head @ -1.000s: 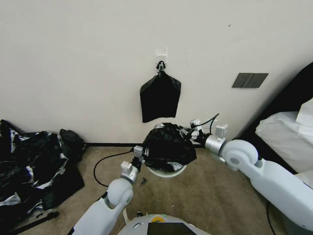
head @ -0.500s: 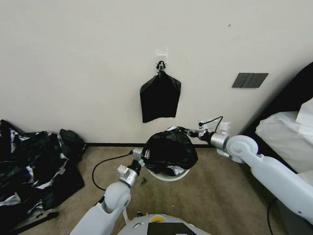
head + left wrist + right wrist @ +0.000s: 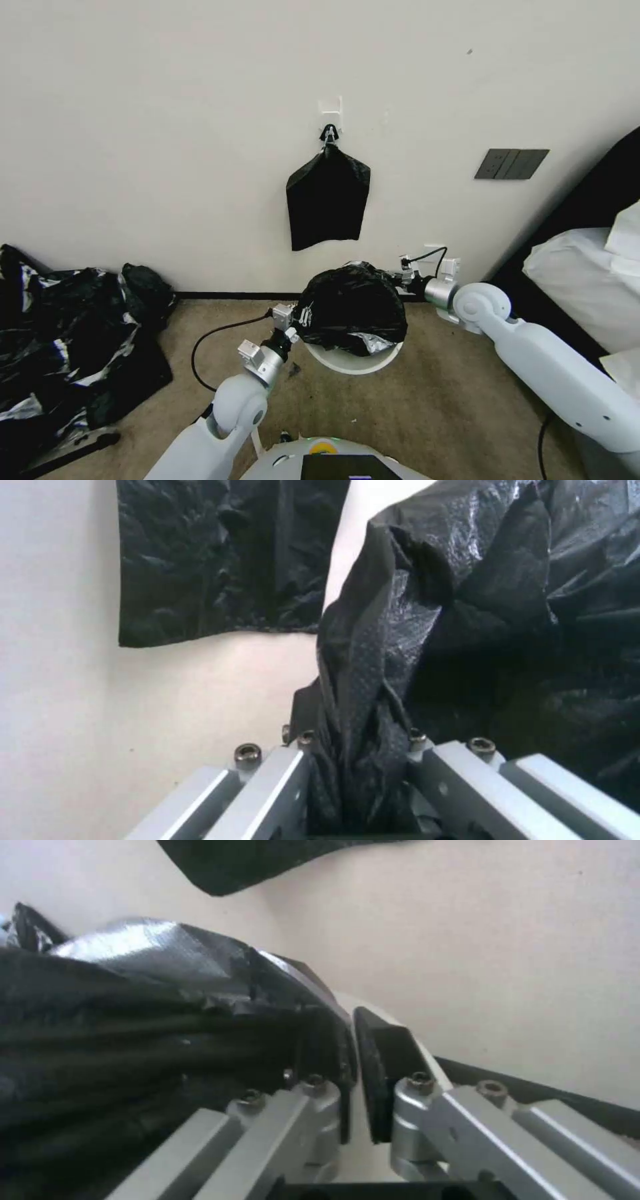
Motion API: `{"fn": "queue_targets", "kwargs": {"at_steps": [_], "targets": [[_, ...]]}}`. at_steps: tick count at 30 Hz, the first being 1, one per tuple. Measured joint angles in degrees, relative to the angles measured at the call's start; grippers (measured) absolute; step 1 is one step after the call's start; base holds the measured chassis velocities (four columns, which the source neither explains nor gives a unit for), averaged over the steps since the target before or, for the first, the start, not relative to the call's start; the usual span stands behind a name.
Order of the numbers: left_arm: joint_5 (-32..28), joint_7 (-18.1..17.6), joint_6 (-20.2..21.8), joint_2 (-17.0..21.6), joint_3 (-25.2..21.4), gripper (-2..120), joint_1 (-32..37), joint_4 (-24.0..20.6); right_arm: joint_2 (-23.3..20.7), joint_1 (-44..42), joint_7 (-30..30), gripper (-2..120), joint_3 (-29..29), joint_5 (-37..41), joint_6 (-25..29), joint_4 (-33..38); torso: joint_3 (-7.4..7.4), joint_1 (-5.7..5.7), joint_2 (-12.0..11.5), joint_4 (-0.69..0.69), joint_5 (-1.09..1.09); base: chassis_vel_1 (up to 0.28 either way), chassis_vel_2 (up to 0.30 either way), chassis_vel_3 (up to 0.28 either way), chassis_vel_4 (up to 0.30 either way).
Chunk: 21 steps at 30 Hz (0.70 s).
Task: Place a trash bag onto the trash bin.
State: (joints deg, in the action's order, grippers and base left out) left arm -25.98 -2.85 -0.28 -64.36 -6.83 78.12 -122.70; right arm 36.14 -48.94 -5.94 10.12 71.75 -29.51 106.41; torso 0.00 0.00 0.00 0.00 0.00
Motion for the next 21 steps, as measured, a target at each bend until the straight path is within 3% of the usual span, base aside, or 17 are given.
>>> {"fn": "queue_targets", "kwargs": {"at_steps": [11,21], "targets": [[-8.38,-5.22,1.92,-1.64,-0.58,3,-2.24,2.04,-3.28,-6.48,2.28,51,6.09,0.54,2.63,4.44,0.0,0.0,0.0,-0.01,-0.01,0.0,0.0,0.0,0.0],[-15.94,-5.63,3.6,-1.71,-1.55,3,-2.81,2.27,-3.6,-9.12,3.63,83,9.1,4.56,3.04,4.61,0.0,0.0,0.0,0.0,0.01,0.0,0.0,0.0,0.0]]}}
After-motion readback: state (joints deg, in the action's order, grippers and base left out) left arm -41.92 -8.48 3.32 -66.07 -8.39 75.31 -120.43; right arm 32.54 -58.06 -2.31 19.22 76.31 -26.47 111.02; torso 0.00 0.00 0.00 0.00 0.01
